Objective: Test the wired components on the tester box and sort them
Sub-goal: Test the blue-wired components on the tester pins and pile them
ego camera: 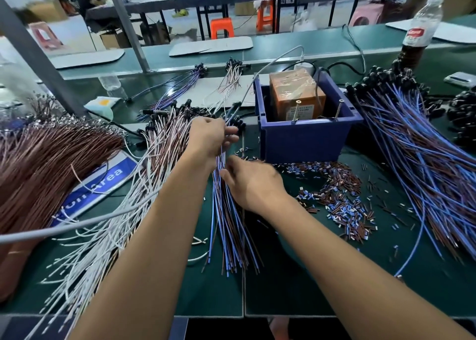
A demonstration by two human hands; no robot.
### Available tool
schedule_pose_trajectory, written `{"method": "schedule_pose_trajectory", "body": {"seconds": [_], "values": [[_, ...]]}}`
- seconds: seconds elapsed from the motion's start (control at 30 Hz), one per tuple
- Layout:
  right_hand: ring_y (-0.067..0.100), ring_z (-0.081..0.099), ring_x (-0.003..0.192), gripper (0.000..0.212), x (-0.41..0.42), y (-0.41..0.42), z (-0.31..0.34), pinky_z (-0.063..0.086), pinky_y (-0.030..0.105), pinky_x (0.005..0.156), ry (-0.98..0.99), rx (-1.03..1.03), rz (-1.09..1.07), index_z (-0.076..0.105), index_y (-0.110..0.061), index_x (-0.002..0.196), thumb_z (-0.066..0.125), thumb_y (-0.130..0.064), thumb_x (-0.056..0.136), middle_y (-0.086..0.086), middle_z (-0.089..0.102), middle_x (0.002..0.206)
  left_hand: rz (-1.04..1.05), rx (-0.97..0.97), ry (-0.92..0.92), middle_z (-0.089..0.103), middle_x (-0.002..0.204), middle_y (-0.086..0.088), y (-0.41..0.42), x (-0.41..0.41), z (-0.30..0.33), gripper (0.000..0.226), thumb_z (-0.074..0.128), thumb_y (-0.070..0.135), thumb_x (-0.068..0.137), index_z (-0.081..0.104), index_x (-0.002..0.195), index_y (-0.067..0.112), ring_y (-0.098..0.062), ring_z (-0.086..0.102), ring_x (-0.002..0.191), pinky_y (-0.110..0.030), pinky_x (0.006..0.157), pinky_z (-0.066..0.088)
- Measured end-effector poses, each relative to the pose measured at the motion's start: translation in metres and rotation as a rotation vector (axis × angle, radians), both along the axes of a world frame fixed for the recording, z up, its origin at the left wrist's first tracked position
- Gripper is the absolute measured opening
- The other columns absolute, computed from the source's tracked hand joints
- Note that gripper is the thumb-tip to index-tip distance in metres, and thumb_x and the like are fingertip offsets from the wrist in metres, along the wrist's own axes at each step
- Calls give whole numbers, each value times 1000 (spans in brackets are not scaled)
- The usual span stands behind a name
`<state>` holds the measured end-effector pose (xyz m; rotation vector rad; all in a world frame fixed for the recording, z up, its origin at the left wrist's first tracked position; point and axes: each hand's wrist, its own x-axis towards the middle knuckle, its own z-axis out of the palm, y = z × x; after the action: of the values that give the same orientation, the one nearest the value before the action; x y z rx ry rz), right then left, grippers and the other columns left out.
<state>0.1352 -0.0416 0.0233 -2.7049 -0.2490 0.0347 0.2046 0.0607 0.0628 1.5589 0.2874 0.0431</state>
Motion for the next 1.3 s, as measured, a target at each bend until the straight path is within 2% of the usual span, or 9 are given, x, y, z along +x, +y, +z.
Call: {"method": "schedule_pose_trajectory", "body": {"seconds": [0.13, 0.27, 0.4, 0.5, 0.6, 0.8, 0.97, 1.07, 1.3], "values": [[33, 64, 107, 26, 1, -5, 4, 41, 33, 73, 68, 50, -1, 59, -36, 121, 40, -48, 108, 2, 70, 116, 73, -361, -46, 64, 77, -7, 4, -12, 14, 23, 39, -16, 82, 50, 86, 4, -9, 56, 49, -19, 45, 43], [21, 60, 80, 26, 1, -20, 8, 40, 32, 64, 158, 246, 52, 72, -26, 102, 49, -36, 108, -5, 64, 82, 77, -497, -161, 53, 67, 1, 9, -24, 36, 15, 45, 1, 94, 48, 86, 13, -7, 38, 49, -20, 44, 30], [5, 46, 52, 33, -5, -50, 20, 37, 23, 54, 173, 442, 156, 74, -18, 84, 54, -32, 107, -7, 62, 64, 386, -171, -419, 56, 77, -2, 18, -24, 53, 15, 51, 11, 105, 62, 96, 8, -12, 48, 60, -29, 54, 43], [14, 44, 53, 11, -12, -77, 33, 37, 22, 51, 235, 630, 281, 69, -21, 111, 59, -22, 105, -1, 78, 79, 527, -21, -602, 61, 87, -9, 17, -24, 58, 16, 50, 14, 107, 63, 98, 10, -22, 53, 76, -41, 68, 46], [15, 38, 48, 33, -16, -104, 42, 31, 21, 44, 318, 958, 390, 59, -28, 133, 65, -16, 102, 9, 76, 80, 413, -49, -657, 60, 75, -1, 4, -33, 53, 21, 50, 21, 109, 61, 91, 16, -15, 50, 65, -37, 58, 41], [8, 45, 46, 19, -16, -132, 41, 26, 16, 39, 429, 1512, 516, 75, -14, 100, 58, -21, 97, 11, 78, 90, -3, 39, -720, 55, 64, 1, -53, -57, 32, 35, 42, 24, 112, 51, 82, 10, -7, 44, 50, -22, 50, 34], [8, 46, 48, 13, -11, -138, 20, 29, 14, 38, 303, 1462, 389, 72, -9, 102, 65, -13, 92, 13, 76, 87, -42, 286, -866, 49, 60, -5, -87, -70, 7, 49, 54, 37, 102, 45, 74, -2, -20, 42, 54, -39, 54, 35], [9, 45, 43, 16, -7, -141, 12, 29, 15, 36, 266, 1390, 317, 74, -17, 90, 65, -29, 95, 11, 74, 77, -64, 226, -854, 52, 68, 9, -91, -69, -7, 45, 67, 39, 96, 49, 80, 1, -18, 45, 57, -39, 54, 40], [11, 44, 36, 29, -9, -140, -3, 27, 16, 36, 284, 1114, 259, 75, -24, 81, 58, -35, 102, 12, 67, 59, -211, 66, -686, 78, 86, -11, -89, -63, -25, 37, 78, 6, 88, 43, 80, 13, -29, 77, 81, -44, 65, 61]]}}
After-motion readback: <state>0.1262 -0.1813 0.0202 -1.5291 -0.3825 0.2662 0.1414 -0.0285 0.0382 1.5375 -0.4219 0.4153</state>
